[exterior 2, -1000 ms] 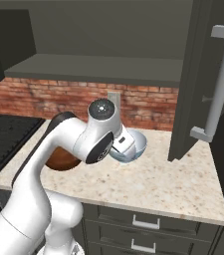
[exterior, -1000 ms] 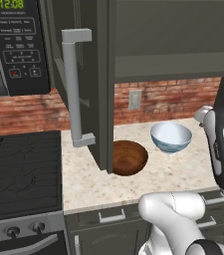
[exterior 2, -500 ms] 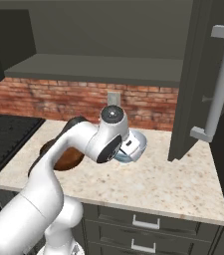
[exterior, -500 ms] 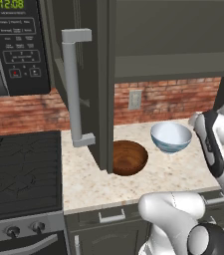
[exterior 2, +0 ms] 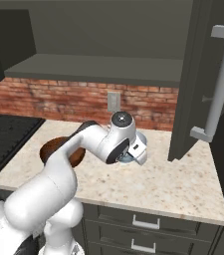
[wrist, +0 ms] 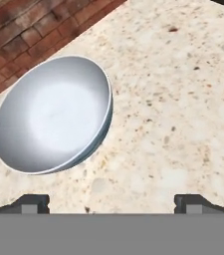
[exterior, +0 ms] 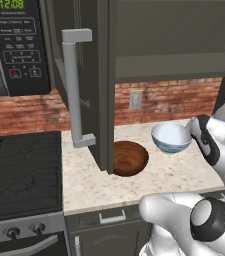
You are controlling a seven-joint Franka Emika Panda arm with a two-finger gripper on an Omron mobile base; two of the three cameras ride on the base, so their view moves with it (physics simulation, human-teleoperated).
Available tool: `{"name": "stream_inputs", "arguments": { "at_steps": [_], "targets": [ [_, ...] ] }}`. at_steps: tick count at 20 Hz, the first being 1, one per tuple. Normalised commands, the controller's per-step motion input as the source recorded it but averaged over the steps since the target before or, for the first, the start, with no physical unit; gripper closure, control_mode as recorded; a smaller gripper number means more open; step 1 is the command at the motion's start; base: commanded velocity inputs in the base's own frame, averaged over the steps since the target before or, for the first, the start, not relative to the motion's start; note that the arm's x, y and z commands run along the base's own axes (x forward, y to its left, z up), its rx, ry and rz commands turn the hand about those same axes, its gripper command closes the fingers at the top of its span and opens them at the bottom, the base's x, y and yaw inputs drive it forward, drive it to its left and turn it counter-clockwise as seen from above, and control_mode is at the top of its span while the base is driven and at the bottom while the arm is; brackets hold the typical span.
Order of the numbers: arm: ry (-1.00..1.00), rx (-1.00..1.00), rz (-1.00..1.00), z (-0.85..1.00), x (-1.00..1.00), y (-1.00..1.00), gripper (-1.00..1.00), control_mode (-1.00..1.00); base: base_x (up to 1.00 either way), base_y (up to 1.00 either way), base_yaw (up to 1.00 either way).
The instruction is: Open the cabinet. Pick the bowls from the counter and place them in the cabinet. Then close the cabinet.
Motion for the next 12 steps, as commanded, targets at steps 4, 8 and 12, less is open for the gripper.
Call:
{"name": "stream_inputs", "arguments": {
  "at_steps": [4,8,12],
  "targets": [
    [0.06,0.00,0.00,-0.28,0.40,-0.24,-1.00,-1.00,0.00,0.00,0.00],
    [0.04,0.00,0.00,-0.23,0.42,-0.20,-1.00,-1.00,0.00,0.00,0.00],
    [0.03,0.01,0.00,-0.20,0.52,-0.12,-1.00,-1.00,0.00,0.00,0.00]
  ]
}}
